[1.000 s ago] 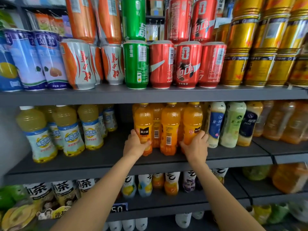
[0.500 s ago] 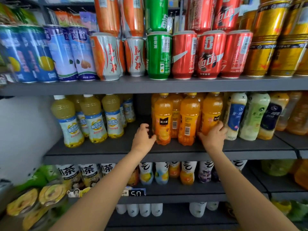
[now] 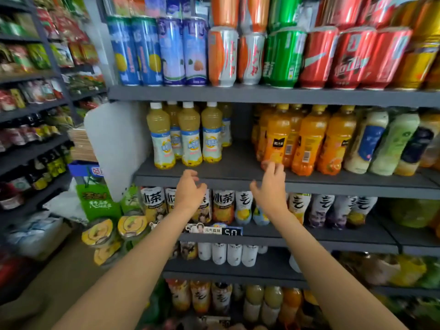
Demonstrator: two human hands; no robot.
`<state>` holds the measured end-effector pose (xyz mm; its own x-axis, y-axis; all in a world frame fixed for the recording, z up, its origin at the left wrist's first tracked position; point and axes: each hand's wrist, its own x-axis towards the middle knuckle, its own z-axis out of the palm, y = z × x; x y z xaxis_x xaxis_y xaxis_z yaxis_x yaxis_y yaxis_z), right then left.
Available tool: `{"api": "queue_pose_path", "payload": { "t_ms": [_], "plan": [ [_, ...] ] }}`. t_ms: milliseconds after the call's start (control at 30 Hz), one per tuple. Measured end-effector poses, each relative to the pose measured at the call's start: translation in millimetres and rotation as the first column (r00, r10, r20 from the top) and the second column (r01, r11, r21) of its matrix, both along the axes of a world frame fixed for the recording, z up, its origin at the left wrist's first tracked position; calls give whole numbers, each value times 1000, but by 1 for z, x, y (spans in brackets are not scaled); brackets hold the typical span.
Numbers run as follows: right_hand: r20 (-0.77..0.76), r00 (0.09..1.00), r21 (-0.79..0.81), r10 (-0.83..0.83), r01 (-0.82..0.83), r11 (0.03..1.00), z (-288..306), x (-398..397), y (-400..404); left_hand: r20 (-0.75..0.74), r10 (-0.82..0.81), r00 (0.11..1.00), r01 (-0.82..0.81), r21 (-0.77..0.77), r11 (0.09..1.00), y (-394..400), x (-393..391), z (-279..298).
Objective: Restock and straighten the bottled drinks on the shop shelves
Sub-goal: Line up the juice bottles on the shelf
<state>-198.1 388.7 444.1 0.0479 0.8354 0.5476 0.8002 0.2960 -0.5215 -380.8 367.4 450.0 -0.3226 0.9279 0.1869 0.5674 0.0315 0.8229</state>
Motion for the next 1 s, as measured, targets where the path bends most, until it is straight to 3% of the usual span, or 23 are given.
{"api": "queue_pose_path", "payload": {
  "t_ms": [133, 333, 600, 767, 833, 900, 1000],
  "plan": [
    [59, 985, -105, 164, -157, 982, 9, -37, 14, -9, 57, 998, -56, 60, 997, -3, -36, 17],
    [-86, 959, -344, 271, -284, 895, 23, -72, 64, -34, 210, 977, -203, 159, 966, 26, -78, 31],
    [-307, 934, -330, 182, -284, 900, 21, -86, 144, -104, 325, 940, -305, 170, 937, 74, -82, 27],
    [-453, 861, -365, 231, -416, 833, 18, -102, 176, -243, 202, 949, -149, 218, 964, 96, -66, 19],
    [-441, 865, -355, 240, -413, 838, 14, -104, 178, -180, 151, 972, -116, 194, 974, 107, -62, 16],
    [-314, 921, -340, 232, -337, 878, 11, -102, 176, -80, 132, 988, -118, 162, 980, 117, -59, 17],
    [-147, 982, -302, 120, -160, 940, 6, -92, 171, -57, 120, 991, -110, 151, 982, 131, -58, 21]
  ]
}}
